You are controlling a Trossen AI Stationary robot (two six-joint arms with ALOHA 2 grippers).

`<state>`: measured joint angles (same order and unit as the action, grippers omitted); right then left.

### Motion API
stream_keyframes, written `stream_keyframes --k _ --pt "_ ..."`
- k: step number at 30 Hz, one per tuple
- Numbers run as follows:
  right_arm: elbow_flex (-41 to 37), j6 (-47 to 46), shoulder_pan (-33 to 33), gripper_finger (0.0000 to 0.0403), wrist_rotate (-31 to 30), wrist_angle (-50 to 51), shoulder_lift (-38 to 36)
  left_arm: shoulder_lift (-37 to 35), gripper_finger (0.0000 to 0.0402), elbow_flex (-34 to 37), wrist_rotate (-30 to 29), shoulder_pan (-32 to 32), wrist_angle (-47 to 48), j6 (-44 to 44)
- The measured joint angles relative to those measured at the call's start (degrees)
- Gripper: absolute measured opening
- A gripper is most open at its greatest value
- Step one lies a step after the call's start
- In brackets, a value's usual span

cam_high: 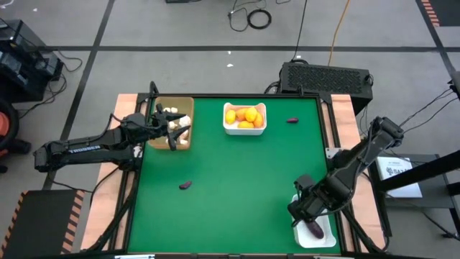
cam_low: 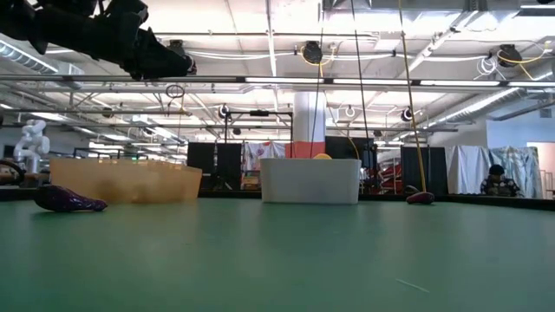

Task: Sort produce into baskets
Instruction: Put the eggplant into the bottom white bin

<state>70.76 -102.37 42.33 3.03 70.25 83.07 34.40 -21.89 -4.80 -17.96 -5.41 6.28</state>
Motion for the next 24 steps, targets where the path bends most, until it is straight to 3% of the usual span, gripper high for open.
stream_keyframes --k 6,17,24 --pt "0.0 0.0 0.0 0.0085 0.0 1.7 0.0 0.0 0.0239 0.0 0.0 0.0 0.0 0.0" --pt "0.0 0.0 0.0 0.015 0.3 2.3 0.0 0.0 0.0239 0.0 0.0 0.0 0.0 0.0" --pt "0.0 2.1 0.0 0.0161 -0.2 1.7 0.0 0.0 0.0239 0.0 0.0 0.0 0.5 0.0"
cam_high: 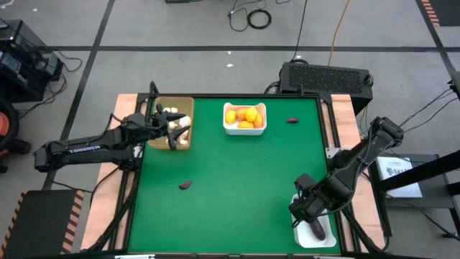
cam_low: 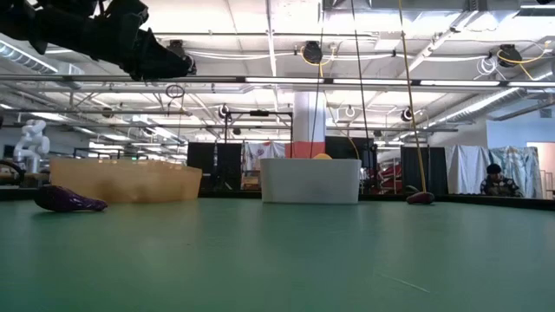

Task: Sort produce into baskets
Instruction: Put the eggplant into the bottom white bin

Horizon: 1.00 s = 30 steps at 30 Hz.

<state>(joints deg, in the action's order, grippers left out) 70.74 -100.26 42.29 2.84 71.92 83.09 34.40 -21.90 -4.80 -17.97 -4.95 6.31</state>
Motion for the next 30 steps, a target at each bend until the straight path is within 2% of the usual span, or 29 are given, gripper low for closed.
stream_keyframes --k 5,9,13,17,22,24,26,30 --pt "0.0 4.9 -1.4 0.0158 -6.7 -2.2 0.0 0.0 0.0239 0.0 0.0 0.0 0.0 0.0" --pt "0.0 14.7 -3.8 0.0157 -17.5 -8.3 0.1 0.0 0.0239 0.0 0.0 0.0 -0.1 0.0" --pt "0.0 32.6 -6.6 0.0157 -30.1 -17.7 2.4 0.0 0.0239 0.0 0.0 0.0 -0.1 0.1" --pt "0.0 55.1 -10.1 0.0157 -36.1 -32.3 7.3 0.0 0.0239 0.0 0.0 0.0 -0.1 0.3" --pt "0.0 84.1 -15.5 0.0157 -35.4 -60.4 16.5 0.0 0.0239 0.0 0.0 0.0 -0.1 0.5" --pt "0.0 92.0 -17.8 0.0157 -32.0 -72.8 20.7 0.0 0.0239 0.0 0.0 0.0 -0.1 0.5" --pt "0.0 97.1 -20.2 0.0157 -26.3 -84.0 25.1 0.0 0.0239 0.0 0.0 0.0 -0.1 0.5" --pt "0.0 99.8 -25.6 0.0157 -16.4 -104.2 33.6 0.0 0.0239 0.0 0.0 0.0 -0.1 0.6"
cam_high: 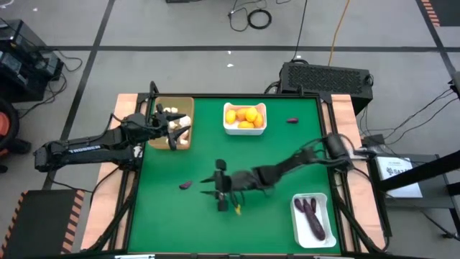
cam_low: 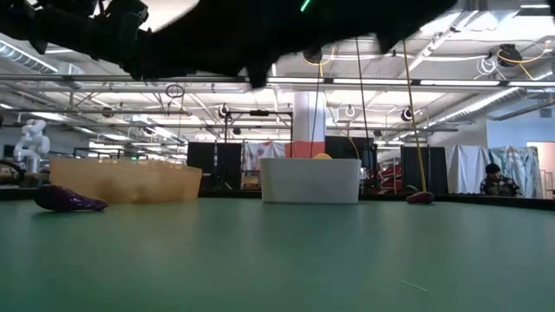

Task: Sort produce into baskets
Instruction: Put the eggplant into the bottom white bin

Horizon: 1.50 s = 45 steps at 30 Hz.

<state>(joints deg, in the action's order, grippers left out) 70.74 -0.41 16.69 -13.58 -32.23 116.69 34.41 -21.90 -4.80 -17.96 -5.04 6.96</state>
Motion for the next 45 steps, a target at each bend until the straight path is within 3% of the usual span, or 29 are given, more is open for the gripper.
stream_keyframes --k 2,8,16,21,24,32,37,45 --pt "1.2 0.1 -2.8 0.0157 3.8 -4.5 3.8 0.0 0.0239 0.0 0.0 0.0 0.0 0.6" --pt "12.1 0.1 -8.5 0.0162 12.8 -2.5 15.1 0.0 0.0239 0.0 0.0 0.0 0.0 0.9" --pt "30.0 4.2 -9.9 0.022 15.5 18.0 23.8 0.0 0.0239 0.0 0.0 0.0 -0.1 1.9" --pt "37.4 4.7 -10.1 0.0249 22.3 20.5 28.9 0.0 0.0239 0.0 0.0 0.0 -0.2 2.8" --pt "40.1 4.2 -10.5 0.0253 25.8 20.5 31.3 0.0 0.0239 0.0 0.0 0.0 -0.1 2.8" --pt "41.0 1.3 -11.6 0.0253 24.1 21.0 33.9 0.0 0.0239 0.0 0.0 0.0 -0.1 2.8" --pt "41.1 -0.3 -12.0 0.0232 23.8 23.8 34.0 0.0 0.0239 0.0 0.0 0.0 -0.1 2.8" --pt "41.1 -3.8 -12.2 0.0138 22.9 26.8 32.9 0.0 0.0239 0.0 0.0 0.0 0.0 2.8"
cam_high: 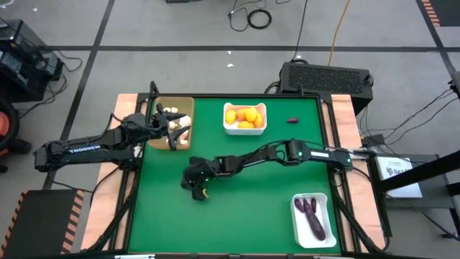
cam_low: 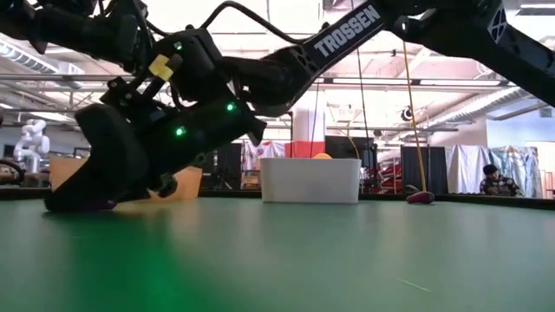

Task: Sort produce into baskets
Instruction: Put the eggplant into the bottom white bin

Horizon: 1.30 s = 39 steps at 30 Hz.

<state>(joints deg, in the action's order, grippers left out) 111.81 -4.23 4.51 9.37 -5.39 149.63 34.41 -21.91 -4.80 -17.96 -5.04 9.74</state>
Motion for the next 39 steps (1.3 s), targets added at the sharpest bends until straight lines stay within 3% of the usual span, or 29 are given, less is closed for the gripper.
stream_keyframes --k 4,10,20,27,33,39 --pt "-0.2 -1.7 0.0 0.0095 0.4 5.8 -2.7 0.0 0.0239 0.0 0.0 0.0 0.0 0.0" --pt "-0.4 -3.3 0.3 0.0059 1.2 22.7 -10.8 0.0 0.0239 0.0 0.0 0.0 0.0 0.0" --pt "-0.3 -5.6 4.9 0.0056 1.5 51.8 -24.8 0.0 0.0239 0.0 0.0 0.0 0.0 0.1" --pt "-0.3 -7.3 10.2 0.0056 0.6 66.3 -28.7 0.0 0.0239 0.0 0.0 0.0 0.1 0.1" --pt "-0.6 -15.5 15.9 0.0056 -7.7 80.6 -29.3 0.0 0.0239 0.0 0.0 0.0 0.1 0.0" --pt "-5.2 -32.0 22.6 0.0056 -11.0 95.5 -31.0 0.0 0.0239 0.0 0.0 0.0 0.3 -0.2"
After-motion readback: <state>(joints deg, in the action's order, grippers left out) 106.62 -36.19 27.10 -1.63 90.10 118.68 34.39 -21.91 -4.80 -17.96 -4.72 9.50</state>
